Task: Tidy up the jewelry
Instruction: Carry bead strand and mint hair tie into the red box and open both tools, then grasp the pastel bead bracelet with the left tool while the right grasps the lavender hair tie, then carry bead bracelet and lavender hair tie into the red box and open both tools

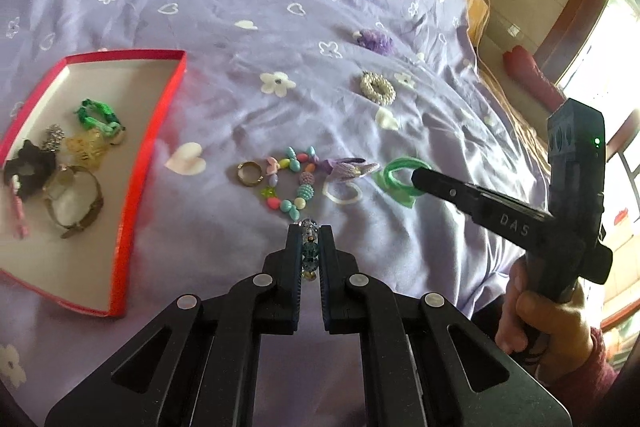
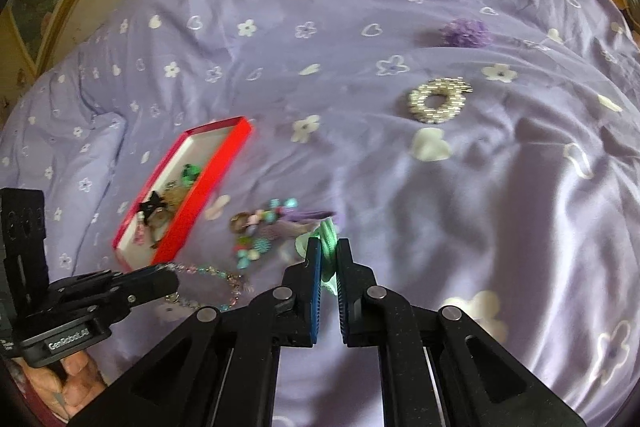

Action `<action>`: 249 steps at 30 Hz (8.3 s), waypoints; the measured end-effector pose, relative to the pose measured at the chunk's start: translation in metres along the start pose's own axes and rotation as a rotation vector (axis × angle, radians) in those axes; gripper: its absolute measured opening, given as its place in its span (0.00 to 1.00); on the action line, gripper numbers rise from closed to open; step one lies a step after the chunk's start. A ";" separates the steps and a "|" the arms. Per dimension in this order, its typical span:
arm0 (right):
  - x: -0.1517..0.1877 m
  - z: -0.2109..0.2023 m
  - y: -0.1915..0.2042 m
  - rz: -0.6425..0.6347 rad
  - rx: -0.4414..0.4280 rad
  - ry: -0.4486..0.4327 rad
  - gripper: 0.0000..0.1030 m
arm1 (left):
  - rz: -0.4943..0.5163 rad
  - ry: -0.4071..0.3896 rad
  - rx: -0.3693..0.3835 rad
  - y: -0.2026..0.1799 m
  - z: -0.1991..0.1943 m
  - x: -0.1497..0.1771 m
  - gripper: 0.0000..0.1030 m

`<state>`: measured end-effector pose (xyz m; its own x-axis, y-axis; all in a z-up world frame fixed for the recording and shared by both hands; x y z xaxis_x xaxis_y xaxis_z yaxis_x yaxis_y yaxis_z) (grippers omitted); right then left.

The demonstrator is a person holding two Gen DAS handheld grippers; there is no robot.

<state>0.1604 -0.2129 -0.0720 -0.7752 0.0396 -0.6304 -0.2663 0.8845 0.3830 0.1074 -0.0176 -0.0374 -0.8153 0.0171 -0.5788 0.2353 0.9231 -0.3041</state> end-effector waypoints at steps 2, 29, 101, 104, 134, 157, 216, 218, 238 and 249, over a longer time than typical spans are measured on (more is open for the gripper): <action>0.001 0.000 0.010 -0.013 -0.017 0.002 0.06 | -0.007 -0.011 -0.006 0.003 -0.006 0.001 0.06; 0.008 0.049 0.127 -0.142 -0.196 0.093 0.06 | -0.210 -0.161 -0.140 0.114 -0.085 0.003 0.06; 0.016 0.142 0.210 -0.283 -0.226 0.247 0.29 | -0.340 -0.024 -0.345 0.220 -0.045 0.032 0.19; 0.014 0.134 0.208 -0.276 -0.232 0.234 0.30 | -0.340 -0.029 -0.361 0.218 -0.049 0.031 0.27; 0.019 0.020 0.047 -0.019 -0.065 0.080 0.47 | -0.216 -0.026 -0.240 0.103 -0.045 0.023 0.48; -0.012 0.052 -0.004 0.082 -0.045 0.071 0.47 | -0.037 0.085 -0.093 0.023 0.044 -0.010 0.49; 0.008 0.045 0.087 -0.060 -0.165 0.103 0.04 | -0.184 -0.115 -0.087 0.079 -0.060 0.021 0.10; 0.010 0.049 0.095 -0.072 -0.174 0.113 0.04 | -0.198 -0.122 -0.096 0.086 -0.067 0.025 0.10; 0.004 0.083 0.156 -0.150 -0.242 0.158 0.04 | -0.280 -0.188 -0.171 0.141 -0.099 0.022 0.10; -0.011 0.118 0.184 -0.179 -0.243 0.169 0.04 | -0.297 -0.193 -0.208 0.170 -0.091 0.009 0.10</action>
<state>0.1876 0.0040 -0.0741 -0.7824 -0.2018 -0.5892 -0.5194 0.7334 0.4386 0.0918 0.1747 -0.0252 -0.7129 -0.3157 -0.6262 -0.1236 0.9355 -0.3310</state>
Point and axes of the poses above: each gripper's, at about its wrist camera, not at the fingertips, and z roughly the way its jaws point, y to its left, x to its underside, the point moved 2 cm from there along z, roughly the way its jaws point, and after that the axes turned 1 degree about z, right-handed, at the moved point
